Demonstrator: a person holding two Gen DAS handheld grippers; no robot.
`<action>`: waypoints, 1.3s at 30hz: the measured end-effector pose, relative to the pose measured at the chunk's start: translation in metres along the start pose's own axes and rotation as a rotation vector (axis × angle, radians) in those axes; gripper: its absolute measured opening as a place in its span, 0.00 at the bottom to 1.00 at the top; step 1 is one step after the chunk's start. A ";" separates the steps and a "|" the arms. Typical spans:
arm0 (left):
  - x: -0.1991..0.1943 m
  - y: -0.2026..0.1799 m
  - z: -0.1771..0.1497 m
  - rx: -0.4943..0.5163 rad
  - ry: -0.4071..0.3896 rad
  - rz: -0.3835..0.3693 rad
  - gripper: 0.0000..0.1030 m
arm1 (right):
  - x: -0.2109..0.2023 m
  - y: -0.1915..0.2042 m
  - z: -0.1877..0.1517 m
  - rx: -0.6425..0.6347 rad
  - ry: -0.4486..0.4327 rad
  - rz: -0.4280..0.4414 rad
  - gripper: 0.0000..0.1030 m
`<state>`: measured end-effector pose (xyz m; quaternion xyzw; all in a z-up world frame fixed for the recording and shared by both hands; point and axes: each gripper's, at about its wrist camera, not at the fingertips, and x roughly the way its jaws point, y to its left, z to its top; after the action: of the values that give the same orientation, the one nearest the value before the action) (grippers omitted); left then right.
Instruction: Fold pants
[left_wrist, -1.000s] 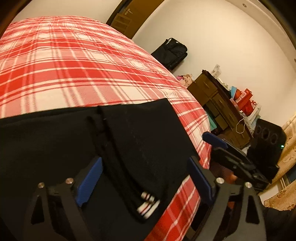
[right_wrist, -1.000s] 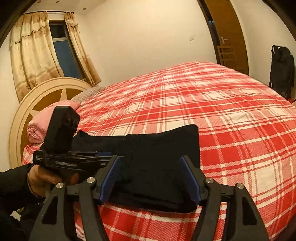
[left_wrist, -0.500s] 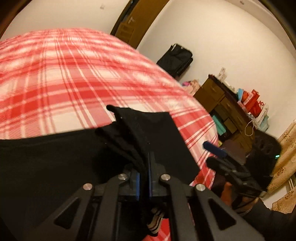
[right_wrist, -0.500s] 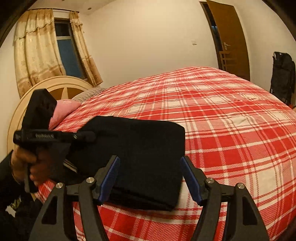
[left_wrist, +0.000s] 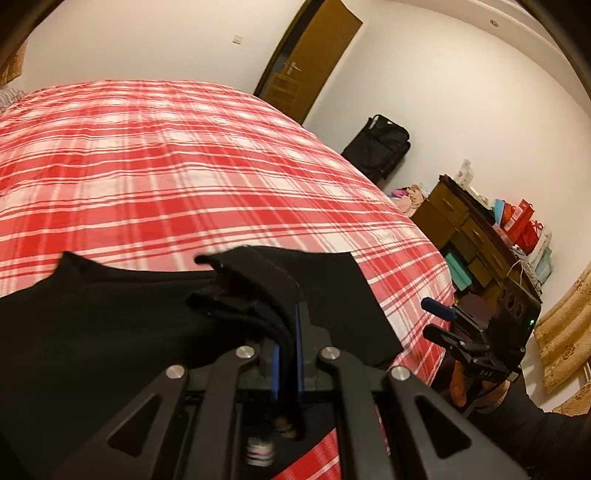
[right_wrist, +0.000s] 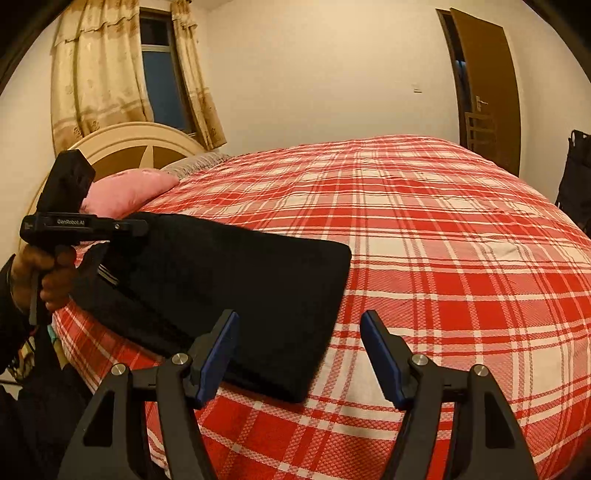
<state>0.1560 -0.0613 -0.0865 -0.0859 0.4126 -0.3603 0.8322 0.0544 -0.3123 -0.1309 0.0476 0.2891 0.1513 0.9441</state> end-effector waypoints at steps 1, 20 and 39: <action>-0.005 0.003 -0.001 -0.001 -0.002 0.003 0.06 | 0.000 0.001 0.000 -0.002 0.001 0.002 0.67; -0.041 0.042 -0.035 0.054 -0.033 0.158 0.06 | 0.013 0.043 -0.010 -0.120 0.046 0.080 0.67; -0.021 0.094 -0.038 -0.062 -0.029 0.260 0.63 | 0.054 0.074 0.006 -0.189 0.152 0.042 0.67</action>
<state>0.1691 0.0263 -0.1392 -0.0625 0.4190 -0.2353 0.8747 0.0813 -0.2254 -0.1416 -0.0470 0.3430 0.2008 0.9164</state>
